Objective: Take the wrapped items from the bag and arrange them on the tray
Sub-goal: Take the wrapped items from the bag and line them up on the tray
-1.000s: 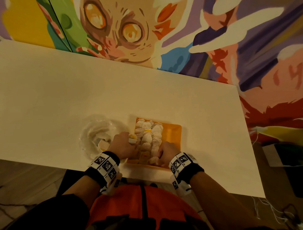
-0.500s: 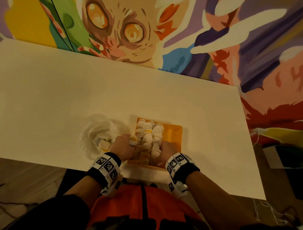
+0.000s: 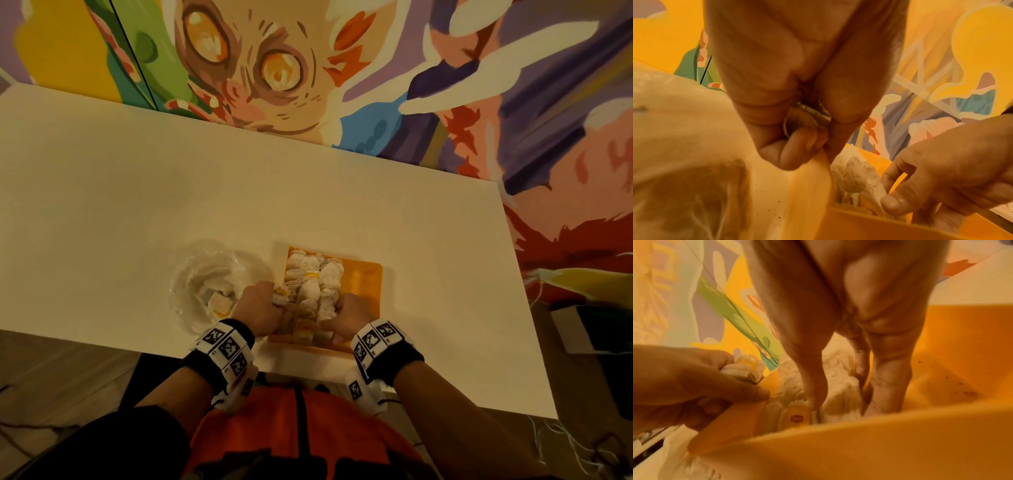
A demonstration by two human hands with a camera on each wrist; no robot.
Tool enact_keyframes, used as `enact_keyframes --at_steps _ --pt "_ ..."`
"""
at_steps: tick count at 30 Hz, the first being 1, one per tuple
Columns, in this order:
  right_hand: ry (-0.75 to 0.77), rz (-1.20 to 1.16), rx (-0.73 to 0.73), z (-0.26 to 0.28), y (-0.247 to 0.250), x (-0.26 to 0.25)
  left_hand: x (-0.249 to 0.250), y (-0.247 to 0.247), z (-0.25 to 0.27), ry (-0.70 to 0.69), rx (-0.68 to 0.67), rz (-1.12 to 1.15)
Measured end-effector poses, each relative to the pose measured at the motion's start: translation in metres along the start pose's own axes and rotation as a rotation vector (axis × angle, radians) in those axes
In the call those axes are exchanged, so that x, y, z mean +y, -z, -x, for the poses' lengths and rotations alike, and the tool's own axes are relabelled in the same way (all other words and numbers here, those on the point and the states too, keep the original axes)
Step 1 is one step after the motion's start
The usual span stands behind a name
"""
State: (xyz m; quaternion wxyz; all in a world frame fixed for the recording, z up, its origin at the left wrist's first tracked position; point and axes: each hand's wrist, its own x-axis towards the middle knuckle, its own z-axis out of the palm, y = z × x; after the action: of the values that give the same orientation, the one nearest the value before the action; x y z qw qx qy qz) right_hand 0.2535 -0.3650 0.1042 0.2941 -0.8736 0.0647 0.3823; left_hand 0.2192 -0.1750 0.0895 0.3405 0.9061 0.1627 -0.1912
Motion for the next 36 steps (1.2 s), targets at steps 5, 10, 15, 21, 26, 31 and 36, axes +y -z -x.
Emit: enact_keyframes --at_steps 5,10,15,21,26,31,36 --pt "0.019 -0.100 0.022 0.002 0.004 -0.009 0.001 0.001 0.001 -0.010 0.006 0.015" --pt "0.062 -0.075 0.025 0.006 0.007 -0.016 0.004 0.004 0.004 -0.031 -0.005 0.012" --pt "-0.003 -0.229 0.115 -0.012 0.003 -0.012 0.008 0.006 0.007 -0.029 -0.010 -0.013" --pt "0.004 -0.250 0.182 -0.025 0.005 -0.017 0.008 0.007 0.010 -0.021 -0.014 0.000" --pt "-0.013 -0.275 0.174 -0.026 0.007 -0.012 0.006 0.011 0.013 -0.030 0.030 0.109" --pt "0.196 -0.211 0.449 -0.009 0.011 -0.017 0.000 0.016 0.009 -0.072 0.081 0.180" --pt "0.605 -0.345 0.281 0.018 0.007 -0.038 0.005 0.019 0.012 -0.166 0.088 0.152"
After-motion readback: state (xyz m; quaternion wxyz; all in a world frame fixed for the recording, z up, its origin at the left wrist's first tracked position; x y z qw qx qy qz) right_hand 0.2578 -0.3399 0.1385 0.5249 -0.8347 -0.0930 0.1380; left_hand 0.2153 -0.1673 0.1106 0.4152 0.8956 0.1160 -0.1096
